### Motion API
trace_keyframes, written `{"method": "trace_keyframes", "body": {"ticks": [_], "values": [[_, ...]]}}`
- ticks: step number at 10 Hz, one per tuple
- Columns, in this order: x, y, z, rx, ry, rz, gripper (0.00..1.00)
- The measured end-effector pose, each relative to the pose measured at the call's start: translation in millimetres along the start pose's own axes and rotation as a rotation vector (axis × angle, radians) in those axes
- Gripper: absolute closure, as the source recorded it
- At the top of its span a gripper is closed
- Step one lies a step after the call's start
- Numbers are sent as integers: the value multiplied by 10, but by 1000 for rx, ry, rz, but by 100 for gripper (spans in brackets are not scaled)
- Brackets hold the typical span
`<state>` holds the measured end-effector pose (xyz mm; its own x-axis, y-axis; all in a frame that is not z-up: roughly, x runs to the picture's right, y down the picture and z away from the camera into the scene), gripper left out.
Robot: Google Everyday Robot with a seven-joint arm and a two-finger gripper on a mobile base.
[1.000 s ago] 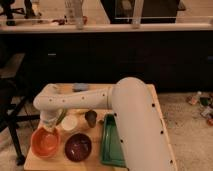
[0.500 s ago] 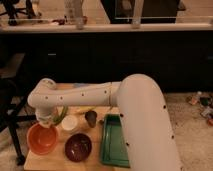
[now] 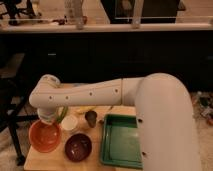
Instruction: Stack bowls into tray
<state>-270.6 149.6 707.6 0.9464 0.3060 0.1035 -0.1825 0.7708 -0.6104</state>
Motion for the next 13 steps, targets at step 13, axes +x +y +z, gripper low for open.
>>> {"method": "trace_keyframes", "body": {"ticks": [13], "values": [[1054, 23, -292, 67, -21, 204, 100]]}}
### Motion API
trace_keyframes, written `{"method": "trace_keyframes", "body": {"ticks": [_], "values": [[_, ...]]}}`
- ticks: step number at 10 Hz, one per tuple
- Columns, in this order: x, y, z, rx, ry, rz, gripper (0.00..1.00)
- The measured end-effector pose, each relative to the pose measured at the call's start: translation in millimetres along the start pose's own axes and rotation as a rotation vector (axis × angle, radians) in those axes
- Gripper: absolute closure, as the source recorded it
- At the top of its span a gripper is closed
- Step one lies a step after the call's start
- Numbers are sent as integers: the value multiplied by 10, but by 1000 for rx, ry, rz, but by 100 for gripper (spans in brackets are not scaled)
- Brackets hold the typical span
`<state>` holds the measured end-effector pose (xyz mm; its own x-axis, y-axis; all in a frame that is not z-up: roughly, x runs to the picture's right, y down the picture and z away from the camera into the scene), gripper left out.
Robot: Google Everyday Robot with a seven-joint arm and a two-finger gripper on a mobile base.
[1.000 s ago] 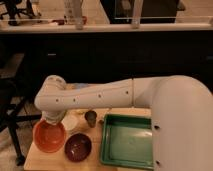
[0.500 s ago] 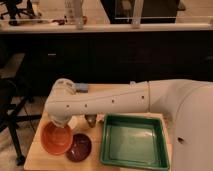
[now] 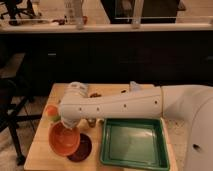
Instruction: Stack bowls into tray
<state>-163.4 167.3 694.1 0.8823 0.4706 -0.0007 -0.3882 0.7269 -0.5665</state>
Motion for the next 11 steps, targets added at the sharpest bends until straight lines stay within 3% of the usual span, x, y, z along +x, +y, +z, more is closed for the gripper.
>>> {"method": "trace_keyframes", "body": {"ticks": [5, 11], "values": [[415, -57, -59, -7, -17, 80, 100], [649, -110, 204, -113, -82, 133, 100]]}}
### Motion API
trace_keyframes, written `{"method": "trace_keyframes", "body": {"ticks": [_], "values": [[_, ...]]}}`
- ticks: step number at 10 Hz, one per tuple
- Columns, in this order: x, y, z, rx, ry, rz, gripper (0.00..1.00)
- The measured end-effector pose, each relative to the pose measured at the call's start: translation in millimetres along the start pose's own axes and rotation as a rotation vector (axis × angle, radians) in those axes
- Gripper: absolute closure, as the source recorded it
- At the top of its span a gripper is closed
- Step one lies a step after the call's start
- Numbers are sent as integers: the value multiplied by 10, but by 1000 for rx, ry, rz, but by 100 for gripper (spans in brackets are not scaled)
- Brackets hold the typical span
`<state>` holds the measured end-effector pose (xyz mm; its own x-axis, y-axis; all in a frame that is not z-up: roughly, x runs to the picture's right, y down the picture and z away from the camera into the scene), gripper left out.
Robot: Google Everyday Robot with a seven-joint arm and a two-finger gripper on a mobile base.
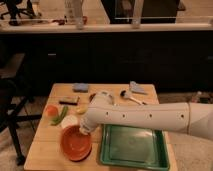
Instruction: Stack bowls into tray
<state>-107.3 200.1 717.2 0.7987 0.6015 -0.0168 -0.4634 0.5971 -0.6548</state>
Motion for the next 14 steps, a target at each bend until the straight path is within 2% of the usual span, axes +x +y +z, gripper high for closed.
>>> {"method": "trace_keyframes", "body": {"ticks": [5, 7, 14], "values": [[105, -56, 171, -51, -8, 31, 100], [135, -80, 223, -71, -2, 37, 96], [130, -75, 225, -71, -2, 36, 96]]}}
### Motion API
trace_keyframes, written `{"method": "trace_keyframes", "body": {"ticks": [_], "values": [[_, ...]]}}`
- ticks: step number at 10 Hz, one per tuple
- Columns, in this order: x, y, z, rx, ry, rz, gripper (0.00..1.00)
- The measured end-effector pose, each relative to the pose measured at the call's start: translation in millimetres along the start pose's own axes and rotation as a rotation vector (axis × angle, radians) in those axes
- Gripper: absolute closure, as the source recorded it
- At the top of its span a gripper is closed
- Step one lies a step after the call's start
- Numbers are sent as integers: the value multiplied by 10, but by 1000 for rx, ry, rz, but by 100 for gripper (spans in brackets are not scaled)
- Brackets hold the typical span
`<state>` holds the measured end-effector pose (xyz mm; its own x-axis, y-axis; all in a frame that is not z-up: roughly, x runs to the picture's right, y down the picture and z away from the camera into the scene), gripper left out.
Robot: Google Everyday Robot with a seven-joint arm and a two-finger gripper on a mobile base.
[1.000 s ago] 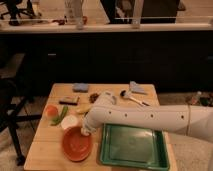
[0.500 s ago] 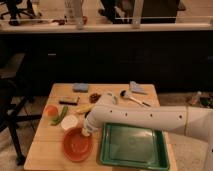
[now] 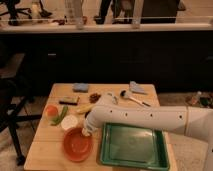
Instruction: Stack bowls into tray
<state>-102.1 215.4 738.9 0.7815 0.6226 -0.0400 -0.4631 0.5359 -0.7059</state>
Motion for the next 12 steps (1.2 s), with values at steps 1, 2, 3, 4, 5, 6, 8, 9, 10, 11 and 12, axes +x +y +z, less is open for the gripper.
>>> {"method": "trace_keyframes", "body": {"ticks": [1, 2, 3, 4, 5, 6, 8, 9, 10, 11, 12], "values": [[1, 0, 0, 0, 0, 0, 96], [2, -1, 0, 0, 0, 0, 96], [1, -1, 0, 0, 0, 0, 96], [1, -1, 1, 0, 0, 0, 96], [1, -1, 0, 0, 0, 0, 97], [1, -1, 0, 0, 0, 0, 100], [3, -3, -1, 0, 0, 1, 93], [4, -3, -1, 0, 0, 1, 82], [4, -3, -1, 0, 0, 1, 73], [4, -3, -1, 0, 0, 1, 65], [3, -4, -3, 1, 0, 1, 53]]}}
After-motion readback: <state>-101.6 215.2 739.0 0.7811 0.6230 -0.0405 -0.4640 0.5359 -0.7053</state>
